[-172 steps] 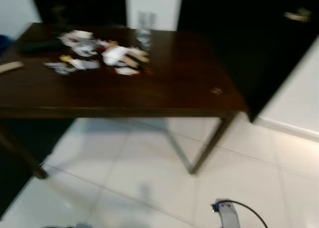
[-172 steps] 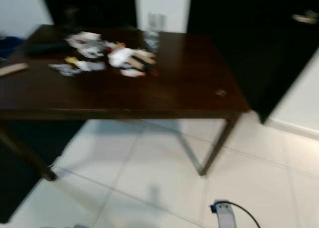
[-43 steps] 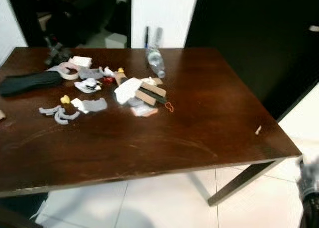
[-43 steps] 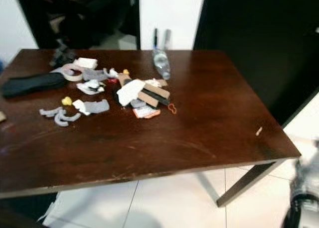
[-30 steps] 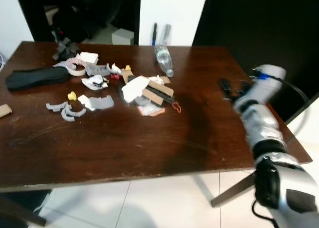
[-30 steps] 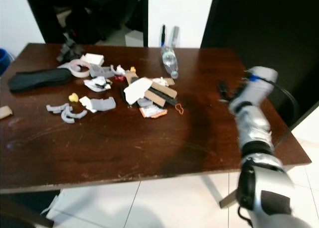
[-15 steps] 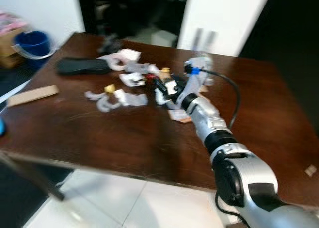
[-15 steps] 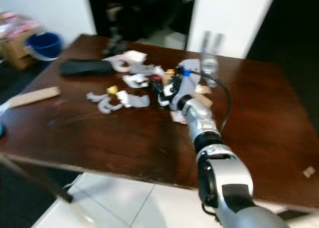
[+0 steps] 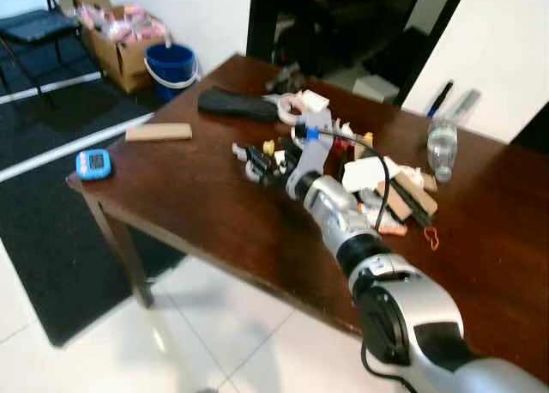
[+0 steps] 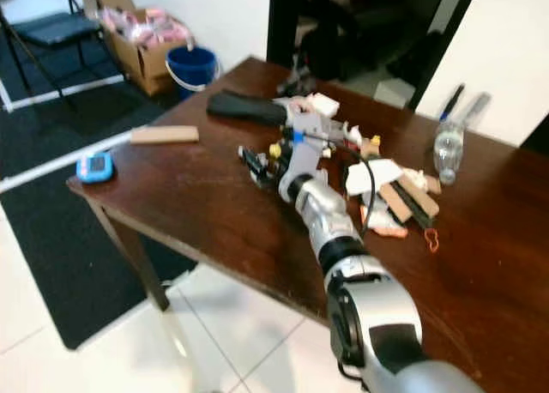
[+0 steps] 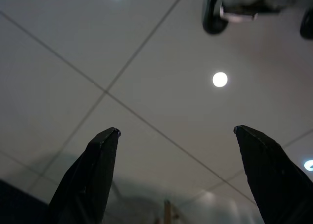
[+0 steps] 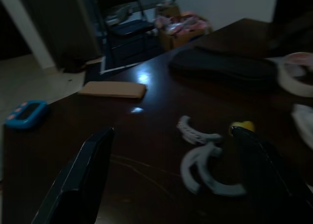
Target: Picking trash to rubbish bin
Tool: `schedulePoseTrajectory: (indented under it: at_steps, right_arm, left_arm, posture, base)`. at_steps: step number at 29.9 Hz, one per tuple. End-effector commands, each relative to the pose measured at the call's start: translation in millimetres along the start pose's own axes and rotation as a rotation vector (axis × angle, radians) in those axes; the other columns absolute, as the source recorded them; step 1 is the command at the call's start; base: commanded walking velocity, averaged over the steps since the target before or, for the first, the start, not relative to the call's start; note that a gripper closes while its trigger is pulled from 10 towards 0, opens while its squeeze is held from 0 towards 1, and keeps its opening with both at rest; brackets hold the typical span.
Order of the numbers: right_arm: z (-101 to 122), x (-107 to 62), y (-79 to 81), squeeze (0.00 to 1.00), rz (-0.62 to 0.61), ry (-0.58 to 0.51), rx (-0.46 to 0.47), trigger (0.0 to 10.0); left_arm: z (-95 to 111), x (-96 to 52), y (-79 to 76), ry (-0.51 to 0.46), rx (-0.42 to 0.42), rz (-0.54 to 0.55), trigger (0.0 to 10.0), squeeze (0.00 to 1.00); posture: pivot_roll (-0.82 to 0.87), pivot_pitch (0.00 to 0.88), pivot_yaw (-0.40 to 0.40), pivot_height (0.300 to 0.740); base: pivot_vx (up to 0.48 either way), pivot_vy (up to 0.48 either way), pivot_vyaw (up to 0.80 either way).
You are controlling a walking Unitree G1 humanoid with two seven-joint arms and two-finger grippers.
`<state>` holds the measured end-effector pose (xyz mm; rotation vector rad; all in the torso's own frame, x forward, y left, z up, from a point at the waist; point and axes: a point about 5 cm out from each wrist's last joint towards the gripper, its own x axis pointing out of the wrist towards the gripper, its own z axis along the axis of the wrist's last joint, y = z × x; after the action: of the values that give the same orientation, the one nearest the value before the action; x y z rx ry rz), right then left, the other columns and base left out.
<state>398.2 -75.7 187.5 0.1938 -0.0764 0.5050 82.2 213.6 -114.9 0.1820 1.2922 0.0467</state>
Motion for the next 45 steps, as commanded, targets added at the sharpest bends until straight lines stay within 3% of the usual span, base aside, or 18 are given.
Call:
schedulePoseTrajectory:
  at_steps: [1, 5, 15, 30, 36, 45]
  right_arm:
    - [-5, -3.4, -5.8, 0.0, -0.026, 0.02, -0.012, 10.0]
    - [-5, -5.2, -9.1, 0.0, -0.042, 0.02, -0.012, 10.0]
    - [-5, -7.3, -13.1, 0.0, -0.058, 0.019, -0.017, 10.0]
    - [-9, -6.0, -9.5, 0.0, -0.061, 0.049, -0.065, 10.0]
    - [-18, -5.2, -9.4, 0.0, -0.148, 0.136, -0.135, 10.0]
    - [-17, -3.3, -13.6, 0.0, -0.233, 0.179, -0.185, 10.0]
  left_arm:
    - [-3, -0.2, -0.5, 0.003, -0.009, 0.001, 10.0, 0.0]
    - [0, 0.0, -0.1, -0.005, -0.012, -0.003, 10.0, 0.0]
    - [0, 0.0, -0.8, 0.001, 0.002, -0.009, 10.0, 0.0]
    - [1, 0.2, -6.2, -0.007, -0.021, -0.007, 10.0, 0.0]
    - [4, 0.4, -10.2, -0.018, -0.028, -0.012, 10.0, 0.0]
    - [7, 0.2, -14.8, -0.056, -0.084, 0.0, 10.0, 0.0]
  posture:
    - [0.18, 0.122, -0.11, 0.74]
    - [0.18, 0.121, -0.108, 0.74]
    - [0.17, 0.126, -0.108, 0.74]
    - [0.18, 0.129, -0.123, 0.74]
    - [0.17, 0.162, -0.141, 0.74]
    - [0.19, 0.223, -0.181, 0.74]
  base:
    - [0.0, 0.0, 0.0]
    - [0.0, 0.0, 0.0]
    - [0.0, -0.474, 0.0]
    - [0.0, 0.0, 0.0]
    - [0.0, 0.0, 0.0]
    - [0.0, 0.0, 0.0]
